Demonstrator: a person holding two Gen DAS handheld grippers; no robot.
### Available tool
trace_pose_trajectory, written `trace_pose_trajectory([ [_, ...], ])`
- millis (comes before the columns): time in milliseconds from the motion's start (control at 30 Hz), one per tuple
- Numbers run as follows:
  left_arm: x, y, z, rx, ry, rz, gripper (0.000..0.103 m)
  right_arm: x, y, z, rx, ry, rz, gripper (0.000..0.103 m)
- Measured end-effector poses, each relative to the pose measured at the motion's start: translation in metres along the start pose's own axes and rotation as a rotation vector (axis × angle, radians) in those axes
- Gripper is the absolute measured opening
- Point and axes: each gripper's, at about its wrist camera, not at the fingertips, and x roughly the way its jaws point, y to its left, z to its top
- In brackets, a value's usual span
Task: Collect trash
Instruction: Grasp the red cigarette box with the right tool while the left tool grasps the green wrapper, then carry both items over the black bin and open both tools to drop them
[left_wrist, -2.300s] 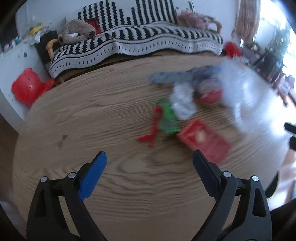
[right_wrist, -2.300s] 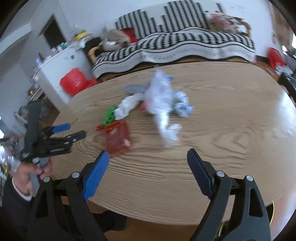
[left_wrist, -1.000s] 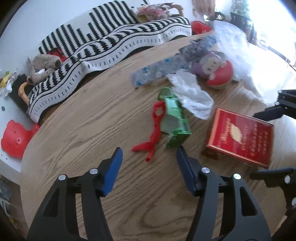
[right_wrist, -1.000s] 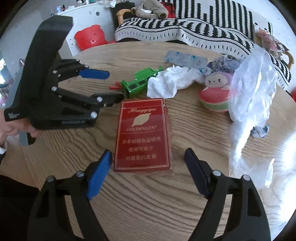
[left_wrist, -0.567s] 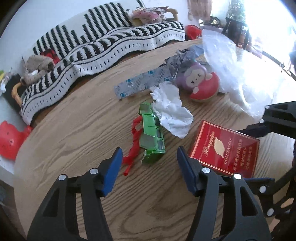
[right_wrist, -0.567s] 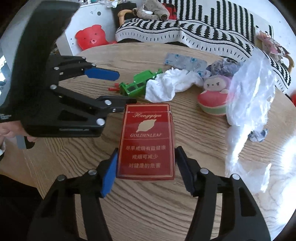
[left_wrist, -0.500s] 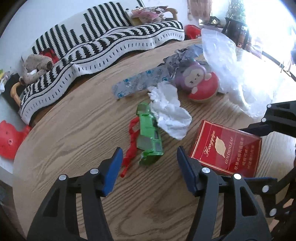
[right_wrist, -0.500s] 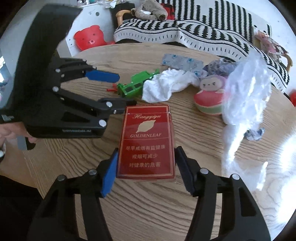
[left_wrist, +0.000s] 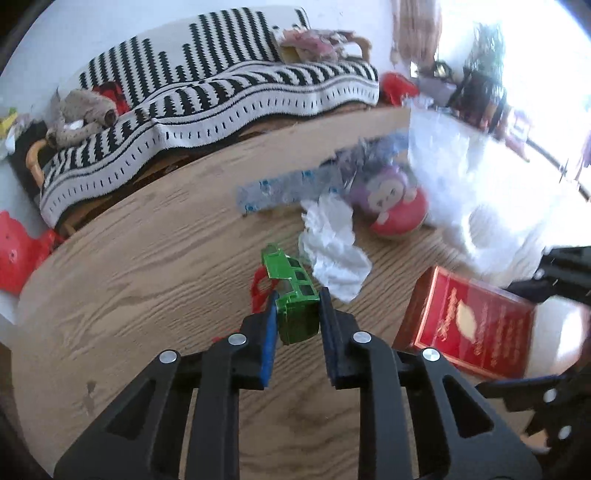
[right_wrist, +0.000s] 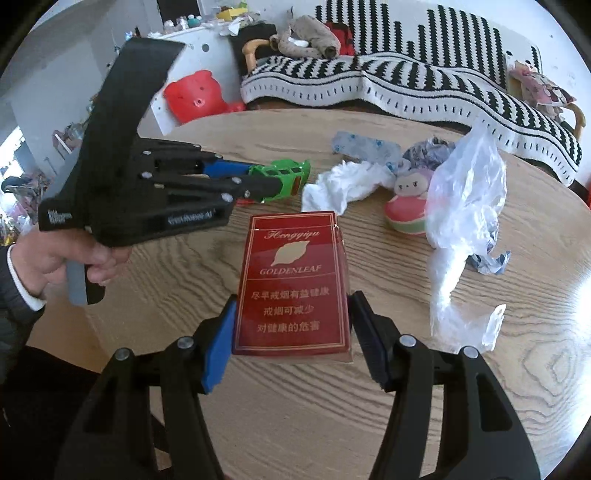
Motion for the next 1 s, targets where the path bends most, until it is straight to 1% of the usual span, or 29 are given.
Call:
trace_pose_trajectory([
  [133,-0.017,0.000,0.001,-0.045,-0.025,-0.025,0.021,-0.013,0.001,-0.003,0.008,-0.019,0.007,0.060],
  [167,-0.020,0.002,0.001,-0.074,-0.028,-0.045,0.021,-0.016,-0.001,-0.005,0.021,-0.022,0.019,0.060],
  [233,-0.024,0.009,0.003,-0.152,-0.027,-0.101,0.021,-0.019,-0.008,-0.006,0.078,-0.016,0.076,0.060],
  [267,-0.025,0.017,0.003,-0.222,-0.026,-0.141,0.021,-0.022,-0.010,-0.006,0.090,-0.018,0.080,0.060],
  [367,-0.029,0.030,0.002,-0.348,-0.034,-0.183,0.021,-0.031,-0.011,-0.009,0.083,-0.033,0.061,0.060],
  [433,-0.033,0.040,0.000,-0.437,-0.042,-0.224,0.021,-0.037,-0.016,-0.010,0.109,-0.037,0.091,0.060],
  [467,-0.035,0.042,-0.002,-0.465,-0.046,-0.220,0.021,-0.041,-0.017,-0.012,0.119,-0.040,0.092,0.060],
  [500,-0.038,0.040,-0.002,-0.457,-0.048,-0.186,0.021,-0.045,-0.018,-0.012,0.115,-0.046,0.078,0.060],
  [533,-0.041,0.034,0.000,-0.426,-0.054,-0.140,0.021,-0.051,-0.018,-0.014,0.103,-0.056,0.059,0.060],
  [600,-0.044,0.025,0.000,-0.414,-0.051,-0.127,0.021,-0.058,-0.023,-0.017,0.114,-0.062,0.059,0.060],
  [667,-0.047,0.014,0.000,-0.402,-0.045,-0.117,0.021,-0.069,-0.028,-0.021,0.120,-0.072,0.041,0.060],
  [733,-0.052,-0.005,0.002,-0.362,-0.051,-0.095,0.021,-0.079,-0.036,-0.025,0.129,-0.079,0.024,0.060],
  [800,-0.058,-0.023,0.004,-0.330,-0.058,-0.102,0.021,-0.094,-0.047,-0.032,0.145,-0.091,0.003,0.060],
  [933,-0.068,-0.074,0.010,-0.248,-0.079,-0.131,0.021,-0.125,-0.071,-0.050,0.187,-0.111,-0.051,0.060],
  [1000,-0.069,-0.104,0.011,-0.218,-0.081,-0.161,0.021,-0.141,-0.086,-0.062,0.213,-0.120,-0.078,0.060],
])
